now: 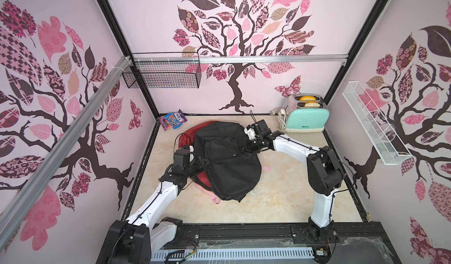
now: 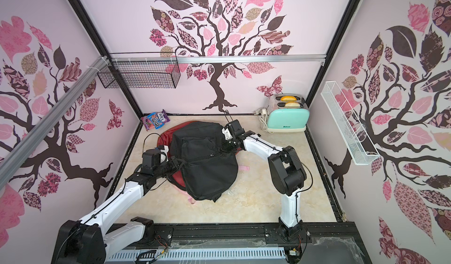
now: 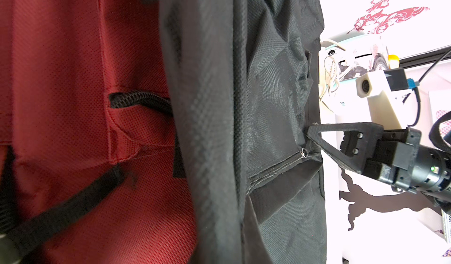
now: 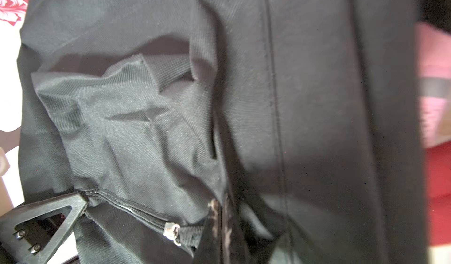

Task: Zip up the backpack
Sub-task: Zip the zipper on the backpack.

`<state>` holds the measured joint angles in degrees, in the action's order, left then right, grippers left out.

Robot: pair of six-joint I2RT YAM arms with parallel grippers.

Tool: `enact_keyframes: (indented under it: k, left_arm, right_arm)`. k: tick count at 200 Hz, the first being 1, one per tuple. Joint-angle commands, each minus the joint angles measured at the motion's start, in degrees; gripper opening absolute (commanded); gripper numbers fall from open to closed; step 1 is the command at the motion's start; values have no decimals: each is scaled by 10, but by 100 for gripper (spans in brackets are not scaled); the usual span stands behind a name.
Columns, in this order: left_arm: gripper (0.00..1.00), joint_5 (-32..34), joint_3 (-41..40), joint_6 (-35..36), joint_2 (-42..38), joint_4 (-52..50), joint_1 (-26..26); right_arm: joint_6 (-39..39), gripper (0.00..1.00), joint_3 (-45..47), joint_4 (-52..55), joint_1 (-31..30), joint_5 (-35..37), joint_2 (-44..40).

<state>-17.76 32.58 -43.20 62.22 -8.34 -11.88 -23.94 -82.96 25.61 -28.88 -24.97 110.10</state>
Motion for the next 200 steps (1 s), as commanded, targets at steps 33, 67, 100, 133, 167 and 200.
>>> enact_keyframes:
  k: [33,67,100,133,167,200]
  left_arm:
    - [0,27,13,10,-9,-3,16]
    - [0,28,12,10,-11,-5,18]
    - [0,27,13,9,-12,-7,20]
    - [0,12,26,-5,-6,2,20]
    - [0,-30,74,-39,1,25,32]
    - [0,-59,133,-44,8,10,67]
  right_arm:
    - [-5,0,22,26,47,55,-34]
    - [-17,0,29,26,64,70,-42]
    - [-28,0,37,16,74,58,-44]
    - [-45,0,50,-37,74,-19,-55]
    - [-62,37,59,-81,75,-67,-86]
    - [-84,56,102,-103,104,-49,-124]
